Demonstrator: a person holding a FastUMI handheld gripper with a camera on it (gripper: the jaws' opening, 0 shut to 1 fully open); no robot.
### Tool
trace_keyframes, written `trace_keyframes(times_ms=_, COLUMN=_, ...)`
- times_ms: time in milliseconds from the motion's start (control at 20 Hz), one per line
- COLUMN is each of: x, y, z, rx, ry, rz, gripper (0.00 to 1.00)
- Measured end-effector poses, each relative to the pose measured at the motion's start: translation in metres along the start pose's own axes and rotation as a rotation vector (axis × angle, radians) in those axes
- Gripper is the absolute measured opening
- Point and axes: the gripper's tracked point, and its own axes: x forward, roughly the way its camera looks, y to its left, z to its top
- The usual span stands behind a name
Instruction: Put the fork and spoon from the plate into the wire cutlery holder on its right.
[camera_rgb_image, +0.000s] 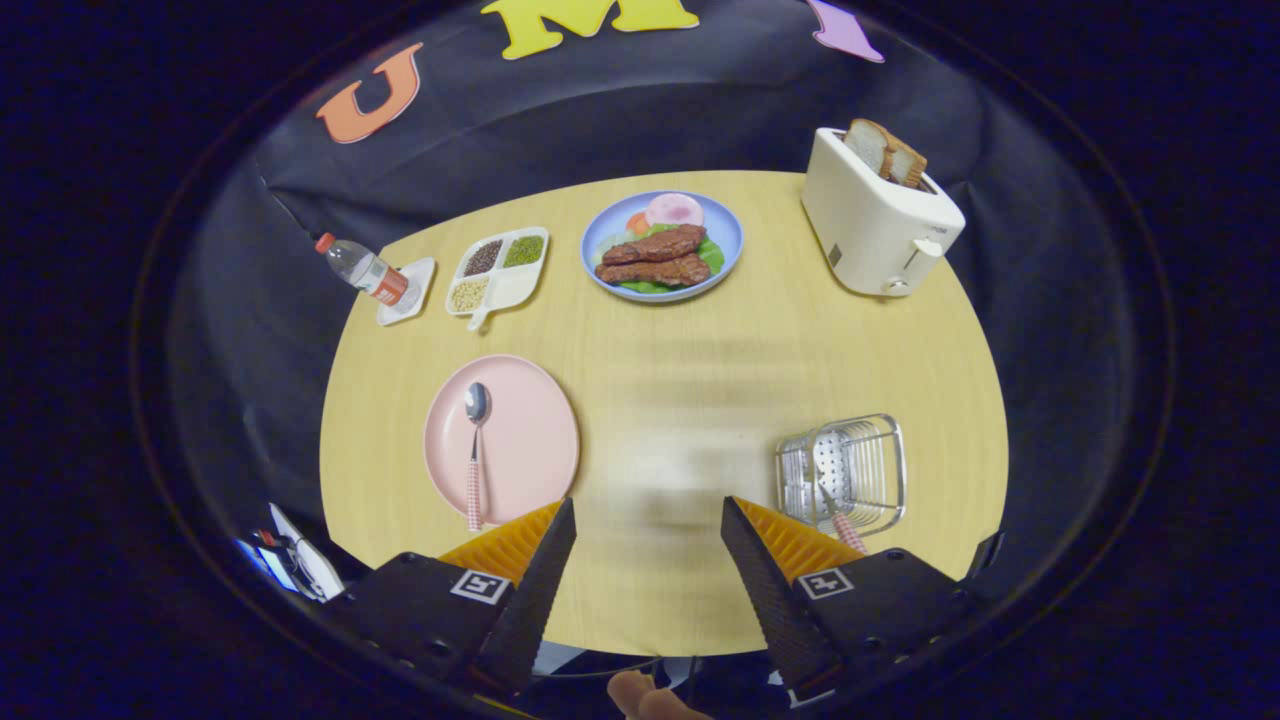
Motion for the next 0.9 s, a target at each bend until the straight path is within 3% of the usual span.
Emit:
trace_keyframes(times_ms=550, x=0.068, y=0.112, z=-0.026, rx=-0.092, ry=0.005, rz=0.047, gripper=0.88)
trace_keyframes(times_ms=900, x=0.115, y=0.165, z=-0.037, rx=-0.147, ry=-0.025, rz=0.056, gripper=0.75)
